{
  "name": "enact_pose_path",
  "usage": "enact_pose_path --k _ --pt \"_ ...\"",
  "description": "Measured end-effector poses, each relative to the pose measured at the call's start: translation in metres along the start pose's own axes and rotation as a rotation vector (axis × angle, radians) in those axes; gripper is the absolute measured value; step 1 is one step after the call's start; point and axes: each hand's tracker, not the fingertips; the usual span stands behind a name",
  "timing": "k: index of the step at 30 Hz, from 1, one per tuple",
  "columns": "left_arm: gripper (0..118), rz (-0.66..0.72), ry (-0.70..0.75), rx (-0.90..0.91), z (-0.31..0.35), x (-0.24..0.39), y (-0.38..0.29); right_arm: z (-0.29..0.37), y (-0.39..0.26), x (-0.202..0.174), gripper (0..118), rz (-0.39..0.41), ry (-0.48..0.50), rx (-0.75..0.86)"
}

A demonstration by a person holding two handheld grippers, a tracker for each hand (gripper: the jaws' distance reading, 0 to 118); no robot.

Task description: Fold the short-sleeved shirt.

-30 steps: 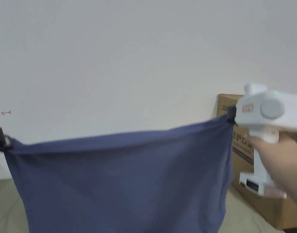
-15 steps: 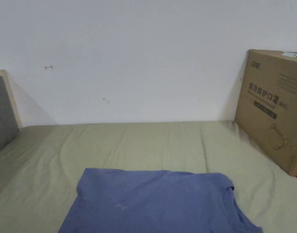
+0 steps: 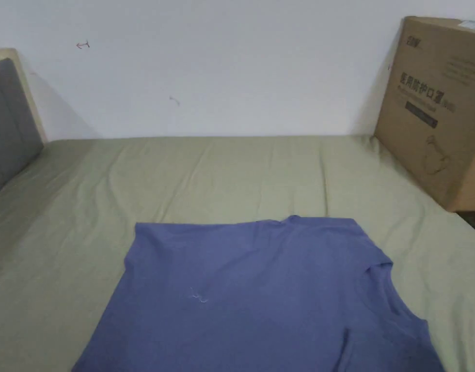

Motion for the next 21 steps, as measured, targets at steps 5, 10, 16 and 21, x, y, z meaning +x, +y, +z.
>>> enact_pose_path --k 5,10,16,21 --pt "6 0.035 -0.018 0.078 0.011 -0.009 -0.018 0.002 -0.001 -0.006 5 -0.029 -0.015 0.004" --pt "118 -0.060 0.001 0.284 0.045 0.006 -0.016 0.035 -0.004 -0.021 117 -0.017 -0.159 0.151" --pt "118 -0.409 0.099 0.460 0.063 0.068 -0.016 0.066 0.001 -0.055 118 -0.093 -0.006 0.306" --pt "59 -0.842 0.346 0.477 0.052 0.121 -0.049 0.087 -0.003 -0.105 64 0.106 -0.036 0.536"
